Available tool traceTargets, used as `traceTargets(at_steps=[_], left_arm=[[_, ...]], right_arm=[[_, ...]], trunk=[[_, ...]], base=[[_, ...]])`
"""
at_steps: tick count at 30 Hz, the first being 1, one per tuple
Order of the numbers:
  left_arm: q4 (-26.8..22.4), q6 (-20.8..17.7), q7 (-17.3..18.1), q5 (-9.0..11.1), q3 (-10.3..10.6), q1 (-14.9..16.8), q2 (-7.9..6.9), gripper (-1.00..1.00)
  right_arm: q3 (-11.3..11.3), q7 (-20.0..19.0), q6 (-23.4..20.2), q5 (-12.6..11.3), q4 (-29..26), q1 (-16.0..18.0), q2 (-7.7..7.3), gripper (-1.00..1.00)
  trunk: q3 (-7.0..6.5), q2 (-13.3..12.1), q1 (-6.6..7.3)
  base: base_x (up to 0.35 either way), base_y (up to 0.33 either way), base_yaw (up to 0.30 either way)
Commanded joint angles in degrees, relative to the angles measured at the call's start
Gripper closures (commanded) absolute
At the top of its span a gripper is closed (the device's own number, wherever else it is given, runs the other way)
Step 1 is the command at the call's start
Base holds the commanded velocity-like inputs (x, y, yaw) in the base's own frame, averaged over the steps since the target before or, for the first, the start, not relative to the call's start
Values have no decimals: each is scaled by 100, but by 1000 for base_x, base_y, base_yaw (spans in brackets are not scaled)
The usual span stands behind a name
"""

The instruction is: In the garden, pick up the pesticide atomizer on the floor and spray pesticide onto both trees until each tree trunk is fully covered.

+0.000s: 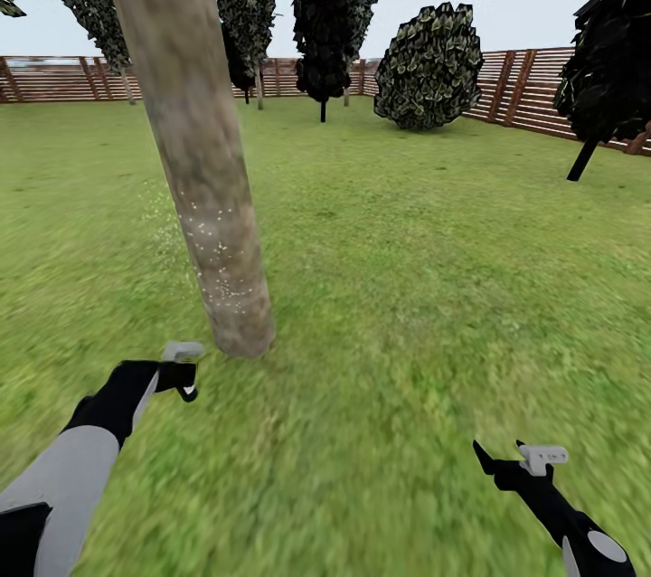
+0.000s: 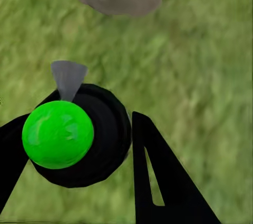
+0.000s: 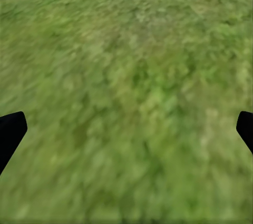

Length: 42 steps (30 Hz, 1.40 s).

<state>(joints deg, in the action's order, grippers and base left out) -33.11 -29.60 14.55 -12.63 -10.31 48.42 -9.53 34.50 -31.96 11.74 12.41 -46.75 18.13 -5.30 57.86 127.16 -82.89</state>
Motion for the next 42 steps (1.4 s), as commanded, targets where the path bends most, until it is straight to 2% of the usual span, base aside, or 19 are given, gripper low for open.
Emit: traceTargets(at_steps=[1, 3, 5, 11, 21, 25, 37, 42], left_arm=[[6, 45, -38, -1, -131, -69, 5, 100], [-12, 147, -176, 58, -310, -228, 13, 100], [-42, 173, -208, 77, -362, -273, 13, 100], [-47, 190, -224, 81, -371, -289, 24, 100], [10, 183, -227, 84, -355, -290, 44, 100], [20, 188, -233, 58, -350, -290, 94, 100], [7, 183, -234, 37, -349, -290, 134, 100], [-2, 182, -234, 33, -349, -290, 132, 100]], right_arm=[[25, -29, 39, 60, 4, 7, 3, -100], [22, -29, 39, 60, 7, 7, 3, -100], [22, -29, 39, 60, 2, 7, 3, -100], [22, -24, 39, 60, 0, 7, 3, -100], [28, -21, 39, 60, 2, 7, 3, -100], [25, -22, 39, 60, 0, 7, 3, -100], [15, -20, 60, 56, 11, 7, 31, -100], [18, -21, 315, 55, 17, 7, 16, -100]], trunk=[[4, 2, 1], [4, 2, 1], [4, 2, 1], [4, 2, 1], [4, 2, 1], [4, 2, 1], [4, 2, 1], [4, 2, 1]], base=[[0, 0, 0], [0, 0, 0], [0, 0, 0], [53, -150, 29], [82, -266, 258], [119, -269, 208], [132, -269, 9], [132, -269, 0]])
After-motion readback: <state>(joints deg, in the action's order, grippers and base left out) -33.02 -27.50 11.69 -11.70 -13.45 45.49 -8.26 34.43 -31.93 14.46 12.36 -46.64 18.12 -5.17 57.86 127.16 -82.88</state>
